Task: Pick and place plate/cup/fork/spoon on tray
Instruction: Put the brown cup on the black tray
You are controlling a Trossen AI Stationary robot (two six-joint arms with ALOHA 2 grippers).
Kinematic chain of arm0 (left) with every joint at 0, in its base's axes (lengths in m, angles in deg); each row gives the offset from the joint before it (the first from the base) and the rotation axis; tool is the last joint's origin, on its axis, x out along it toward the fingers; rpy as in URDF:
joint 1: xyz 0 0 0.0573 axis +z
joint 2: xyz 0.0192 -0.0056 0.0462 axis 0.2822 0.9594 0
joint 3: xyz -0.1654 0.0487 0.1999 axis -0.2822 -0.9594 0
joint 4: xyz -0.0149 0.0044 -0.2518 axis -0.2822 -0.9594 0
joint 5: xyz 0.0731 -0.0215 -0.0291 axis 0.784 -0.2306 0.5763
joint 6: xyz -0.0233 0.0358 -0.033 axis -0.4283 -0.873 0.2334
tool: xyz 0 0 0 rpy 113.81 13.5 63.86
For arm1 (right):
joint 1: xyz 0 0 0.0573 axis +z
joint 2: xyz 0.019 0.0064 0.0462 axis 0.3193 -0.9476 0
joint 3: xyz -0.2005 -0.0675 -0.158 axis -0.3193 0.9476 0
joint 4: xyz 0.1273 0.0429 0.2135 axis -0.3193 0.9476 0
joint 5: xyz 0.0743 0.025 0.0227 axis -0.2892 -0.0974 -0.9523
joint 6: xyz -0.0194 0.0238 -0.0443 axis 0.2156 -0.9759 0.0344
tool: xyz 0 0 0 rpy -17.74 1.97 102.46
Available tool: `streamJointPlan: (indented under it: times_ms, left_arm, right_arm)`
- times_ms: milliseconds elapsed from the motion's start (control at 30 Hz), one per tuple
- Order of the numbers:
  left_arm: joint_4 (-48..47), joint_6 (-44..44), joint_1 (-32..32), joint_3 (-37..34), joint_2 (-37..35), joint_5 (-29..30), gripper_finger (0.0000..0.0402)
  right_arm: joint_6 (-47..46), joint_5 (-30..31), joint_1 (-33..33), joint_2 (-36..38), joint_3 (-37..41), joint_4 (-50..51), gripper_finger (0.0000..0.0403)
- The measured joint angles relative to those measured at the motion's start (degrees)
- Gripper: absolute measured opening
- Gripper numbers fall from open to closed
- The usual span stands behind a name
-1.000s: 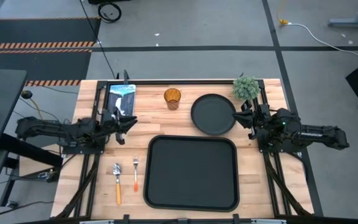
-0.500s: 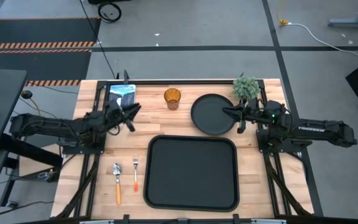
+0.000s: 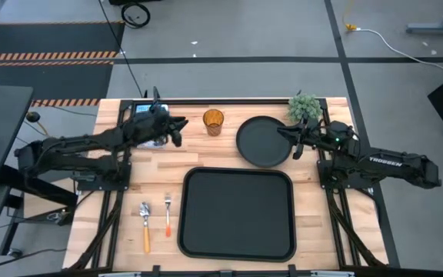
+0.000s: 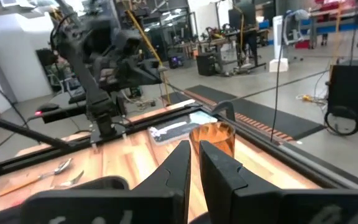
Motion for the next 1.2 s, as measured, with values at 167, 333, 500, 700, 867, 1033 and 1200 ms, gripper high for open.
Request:
streamJointPlan:
  times_ms: [167, 333, 500, 700, 867, 1033, 1200]
  left_arm:
    - [-5.0, 1.6, 6.3, 7.5, 7.9, -6.9, 0.0126]
    - [-11.7, 2.9, 10.0, 15.8, 16.0, -10.1, 0.0152]
    - [-18.7, 2.2, 12.1, 24.8, 24.1, -12.6, 0.0185]
    - [-26.4, -1.3, 13.5, 34.3, 33.7, -13.2, 0.0224]
    - [-31.5, -2.3, 14.3, 41.0, 40.5, -13.2, 0.0232]
    - [-37.5, -4.3, 13.9, 47.2, 45.8, -13.0, 0.0225]
    - [-43.1, -6.7, 11.9, 52.5, 49.8, -12.9, 0.0213]
  right_arm:
    - [1.1, -0.4, -0.2, 0.0, 0.0, 1.3, 0.0041]
    - [1.5, -0.4, -0.2, 0.0, 0.0, 1.2, 0.0041]
    - [1.6, -0.6, -0.2, 0.0, 0.0, 1.2, 0.0041]
    - [1.5, -0.6, -0.2, 0.0, 0.0, 1.2, 0.0041]
    - [1.4, -0.6, -0.2, 0.0, 0.0, 1.2, 0.0041]
    - [1.3, -0.6, -0.2, 0.0, 0.0, 1.2, 0.0041]
    - [1.0, -0.6, -0.2, 0.0, 0.0, 1.2, 0.0041]
